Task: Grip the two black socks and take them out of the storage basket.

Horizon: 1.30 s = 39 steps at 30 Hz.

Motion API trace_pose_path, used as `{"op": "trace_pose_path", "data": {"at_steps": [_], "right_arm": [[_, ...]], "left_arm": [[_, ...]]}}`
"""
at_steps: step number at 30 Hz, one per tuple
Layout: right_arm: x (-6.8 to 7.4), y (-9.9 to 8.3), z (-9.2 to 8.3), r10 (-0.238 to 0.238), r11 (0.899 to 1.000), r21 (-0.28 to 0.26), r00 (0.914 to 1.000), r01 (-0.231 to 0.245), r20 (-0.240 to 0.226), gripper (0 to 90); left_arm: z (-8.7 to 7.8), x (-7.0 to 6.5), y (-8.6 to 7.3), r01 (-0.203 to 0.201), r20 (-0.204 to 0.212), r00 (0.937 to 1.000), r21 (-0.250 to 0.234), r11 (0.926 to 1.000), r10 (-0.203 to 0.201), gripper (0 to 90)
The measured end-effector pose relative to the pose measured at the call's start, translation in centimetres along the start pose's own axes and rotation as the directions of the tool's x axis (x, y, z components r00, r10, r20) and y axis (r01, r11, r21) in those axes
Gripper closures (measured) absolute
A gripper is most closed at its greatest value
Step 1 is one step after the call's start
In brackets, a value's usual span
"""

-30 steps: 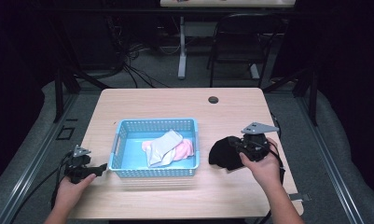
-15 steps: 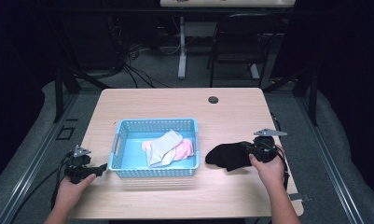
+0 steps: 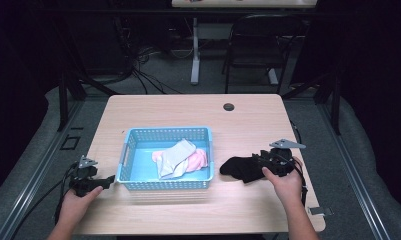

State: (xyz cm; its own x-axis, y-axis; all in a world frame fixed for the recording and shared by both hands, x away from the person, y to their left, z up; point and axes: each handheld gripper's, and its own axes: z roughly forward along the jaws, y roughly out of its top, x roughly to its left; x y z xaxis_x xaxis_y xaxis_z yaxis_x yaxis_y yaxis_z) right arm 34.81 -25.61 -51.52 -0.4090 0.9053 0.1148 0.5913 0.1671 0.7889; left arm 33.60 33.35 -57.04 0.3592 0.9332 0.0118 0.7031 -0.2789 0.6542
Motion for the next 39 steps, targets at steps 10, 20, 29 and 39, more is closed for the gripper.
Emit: {"op": "trace_pose_path", "data": {"at_steps": [10, 20, 29, 39], "right_arm": [[3.1, 0.7, 0.6, -0.067, 0.998, 0.017, 0.9952, 0.068, -0.072, 56.3], [5.6, 0.9, 1.0, -0.123, 0.992, 0.015, 0.9866, 0.125, -0.107, 54.0], [7.3, -0.1, 0.9, -0.189, 0.982, 0.002, 0.9746, 0.19, -0.121, 51.6], [8.0, -1.7, 1.8, -0.216, 0.976, 0.003, 0.9672, 0.218, -0.134, 50.8]], "left_arm": [[0.0, 0.0, 0.0, 0.001, 0.002, 1.0, -0.001, 1.0, -0.001, 23.7], [0.0, 0.0, 0.0, 0.003, 0.001, 1.0, -0.003, 1.0, -0.003, 23.7], [0.0, 0.0, 0.0, 0.001, 0.001, 1.0, -0.001, 1.0, -0.001, 23.7], [-0.1, 0.0, 0.0, 0.006, 0.005, 1.0, -0.005, 1.0, -0.006, 23.7]]}}
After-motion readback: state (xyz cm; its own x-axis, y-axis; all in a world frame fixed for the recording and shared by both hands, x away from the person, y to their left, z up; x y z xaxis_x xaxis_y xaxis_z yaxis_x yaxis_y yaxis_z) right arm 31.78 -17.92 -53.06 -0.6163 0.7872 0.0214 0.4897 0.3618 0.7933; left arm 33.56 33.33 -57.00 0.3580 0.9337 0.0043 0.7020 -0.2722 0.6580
